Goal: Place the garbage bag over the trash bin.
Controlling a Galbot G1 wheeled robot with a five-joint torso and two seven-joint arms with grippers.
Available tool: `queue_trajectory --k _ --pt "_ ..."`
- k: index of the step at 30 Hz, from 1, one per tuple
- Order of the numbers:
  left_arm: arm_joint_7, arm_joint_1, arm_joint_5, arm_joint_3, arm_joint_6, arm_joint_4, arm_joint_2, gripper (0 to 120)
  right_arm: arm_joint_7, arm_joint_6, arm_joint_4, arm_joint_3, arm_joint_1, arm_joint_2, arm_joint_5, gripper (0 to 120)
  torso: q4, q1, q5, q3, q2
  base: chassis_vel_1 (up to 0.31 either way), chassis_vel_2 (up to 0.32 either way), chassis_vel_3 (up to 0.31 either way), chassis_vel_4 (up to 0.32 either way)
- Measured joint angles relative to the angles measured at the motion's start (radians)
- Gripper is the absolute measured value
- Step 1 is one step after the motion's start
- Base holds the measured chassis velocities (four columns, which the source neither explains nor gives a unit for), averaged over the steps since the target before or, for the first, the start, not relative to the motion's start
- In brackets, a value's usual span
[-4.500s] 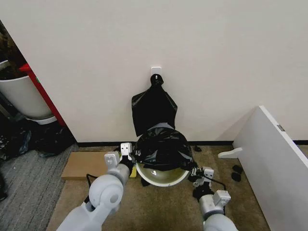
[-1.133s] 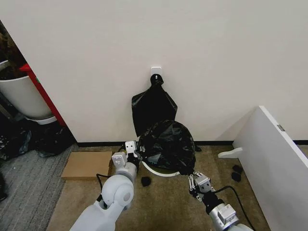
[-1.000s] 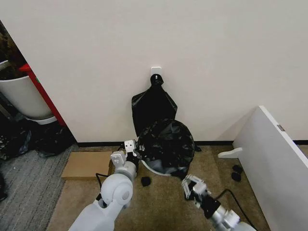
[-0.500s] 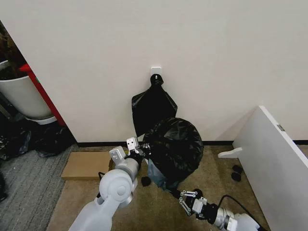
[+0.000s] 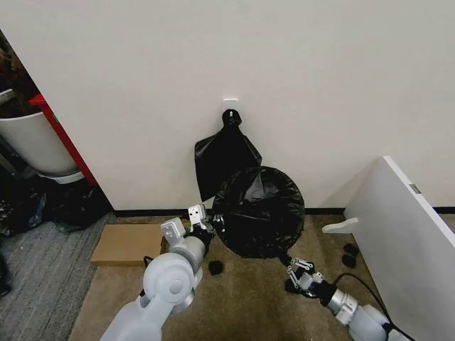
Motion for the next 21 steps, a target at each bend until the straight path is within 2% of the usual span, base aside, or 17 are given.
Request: queue_trajectory --k 1,2,4,8,10,12,16,17,20,21 --pt "0.000 0.000 0.000 0.000 0.000 0.000 0.000 1 0.000 0.000 0.000 0.000 0.000 0.000 0.000 19 0.0000 0.000 0.0000 0.000 0.000 0.000 0.000 0.000 0.000" --pt "0.010 0.002 0.026 0.002 -0.013 0.009 0.000 1 -0.130 0.000 -0.001 0.010 -0.004 -0.012 0.132 23 -0.0002 0.000 0.0002 0.000 0.000 0.000 0.000 0.000 0.000" --pt "0.021 0.005 0.060 0.005 -0.030 0.022 0.000 1 -0.287 0.000 -0.013 0.033 -0.006 -0.035 0.333 32 0.0002 0.000 0.0003 0.000 0.000 0.000 0.000 0.000 0.000" --pt "0.035 0.006 0.098 0.008 -0.053 0.043 0.000 1 -0.323 0.000 0.008 0.053 -0.031 -0.071 0.555 47 0.0000 0.000 0.0002 0.000 0.000 0.000 0.000 0.000 0.000" --pt "0.039 0.006 0.105 0.008 -0.058 0.048 0.001 1 -0.307 0.001 0.022 0.055 -0.037 -0.076 0.575 50 -0.0001 0.000 0.0001 0.000 0.000 0.000 0.000 0.000 0.000" --pt "0.047 0.011 0.123 0.010 -0.073 0.059 0.004 1 -0.195 0.001 0.088 0.056 -0.057 -0.086 0.597 58 -0.0002 0.000 0.0001 0.000 0.000 0.000 0.000 0.000 0.000" --pt "0.068 0.018 0.180 0.022 -0.109 0.087 0.007 1 0.185 -0.065 0.296 0.041 -0.100 -0.097 0.516 77 0.0000 0.000 0.0000 0.000 0.000 0.000 0.000 0.000 0.000" --pt "0.068 0.018 0.180 0.022 -0.109 0.087 0.007 1 0.185 -0.065 0.296 0.041 -0.100 -0.097 0.516 77 0.0000 0.000 0.0000 0.000 0.000 0.000 0.000 0.000 0.000" --pt "0.090 0.017 0.223 0.033 -0.141 0.110 -0.002 1 0.435 -0.183 0.474 0.016 -0.110 -0.099 0.479 90 0.0002 0.000 -0.0003 0.000 0.000 0.000 0.000 0.000 0.000" --pt "0.093 0.017 0.228 0.035 -0.145 0.113 -0.003 1 0.472 -0.206 0.503 0.010 -0.111 -0.100 0.479 93 0.0002 0.000 -0.0001 0.000 0.000 0.000 0.000 0.000 0.000"
